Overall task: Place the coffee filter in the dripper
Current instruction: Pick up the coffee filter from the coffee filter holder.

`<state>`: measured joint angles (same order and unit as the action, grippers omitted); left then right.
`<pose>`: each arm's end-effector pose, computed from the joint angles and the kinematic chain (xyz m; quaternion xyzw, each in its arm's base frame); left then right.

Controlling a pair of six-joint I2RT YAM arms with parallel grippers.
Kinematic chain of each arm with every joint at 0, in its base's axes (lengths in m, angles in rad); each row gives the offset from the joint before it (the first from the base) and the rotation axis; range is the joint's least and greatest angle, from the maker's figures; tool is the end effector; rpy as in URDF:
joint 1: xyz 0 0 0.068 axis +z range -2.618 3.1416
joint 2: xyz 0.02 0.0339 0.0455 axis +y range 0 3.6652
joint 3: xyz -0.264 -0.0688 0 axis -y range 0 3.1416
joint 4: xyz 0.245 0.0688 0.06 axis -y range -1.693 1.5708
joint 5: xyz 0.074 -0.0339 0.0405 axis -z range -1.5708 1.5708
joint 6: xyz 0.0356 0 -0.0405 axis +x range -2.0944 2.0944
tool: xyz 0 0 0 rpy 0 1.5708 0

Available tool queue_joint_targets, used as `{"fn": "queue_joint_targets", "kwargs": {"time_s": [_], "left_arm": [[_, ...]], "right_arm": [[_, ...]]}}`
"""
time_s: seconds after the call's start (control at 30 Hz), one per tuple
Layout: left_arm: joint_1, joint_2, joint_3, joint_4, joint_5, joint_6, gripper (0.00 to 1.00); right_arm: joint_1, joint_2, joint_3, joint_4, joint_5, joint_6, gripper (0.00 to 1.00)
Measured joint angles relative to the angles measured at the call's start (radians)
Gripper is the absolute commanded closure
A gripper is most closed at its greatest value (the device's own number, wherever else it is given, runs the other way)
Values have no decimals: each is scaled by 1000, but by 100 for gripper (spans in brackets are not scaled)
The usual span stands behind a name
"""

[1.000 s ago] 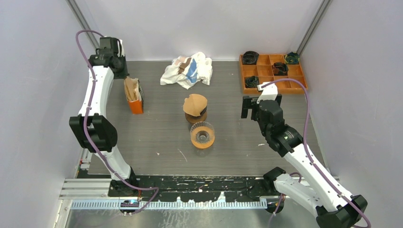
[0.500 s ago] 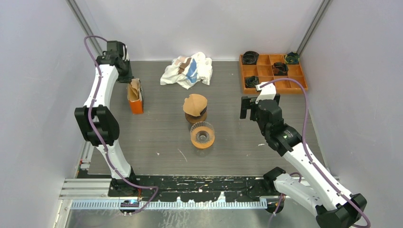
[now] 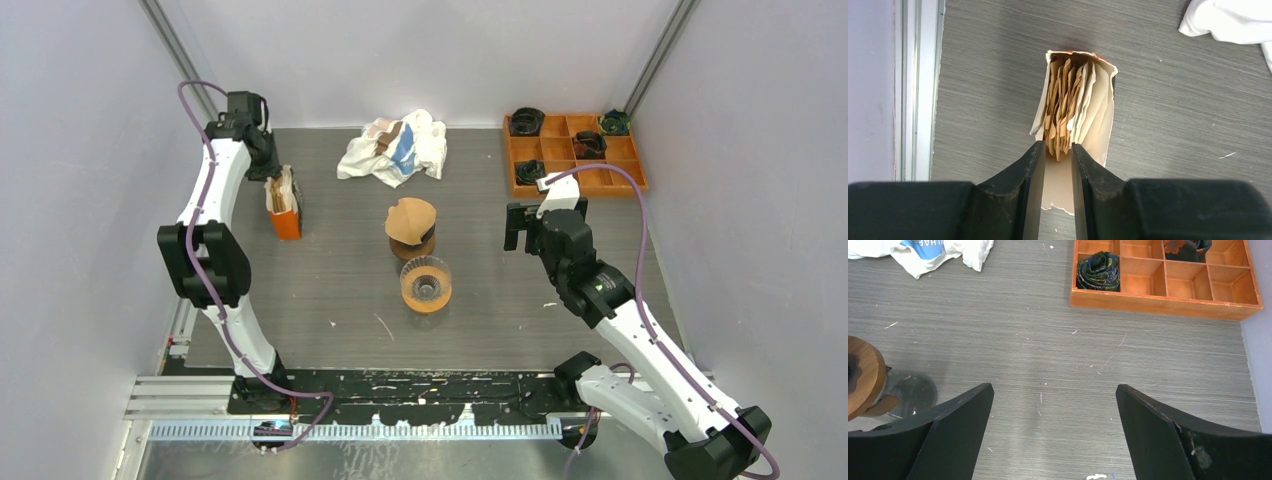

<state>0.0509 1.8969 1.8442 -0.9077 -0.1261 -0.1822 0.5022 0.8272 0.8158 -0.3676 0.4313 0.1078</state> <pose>0.4143 0.0256 0.3210 -0.1295 0.9432 0.0403 0.3032 0.1700 0.0764 0.3257 -0.0406 0.8163 -0.0043 0.5761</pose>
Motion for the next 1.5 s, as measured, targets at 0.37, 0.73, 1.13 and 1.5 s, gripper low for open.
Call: {"fn": "queue_joint_targets", "kwargs": {"time_s": [0.37,0.73,1.13,1.5], "left_arm": [[0,-8,-21,6,15,-1,81],[0,65,29,10,20,-1,81],[0,90,39,25,69,-21,82],[0,140,62,35,112,-24,84]], "right_arm": [[0,0,0,0,-8,1,0],[0,12,0,0,-9,1,0],[0,28,0,0,-11,2,0],[0,43,0,0,-14,3,0]]}}
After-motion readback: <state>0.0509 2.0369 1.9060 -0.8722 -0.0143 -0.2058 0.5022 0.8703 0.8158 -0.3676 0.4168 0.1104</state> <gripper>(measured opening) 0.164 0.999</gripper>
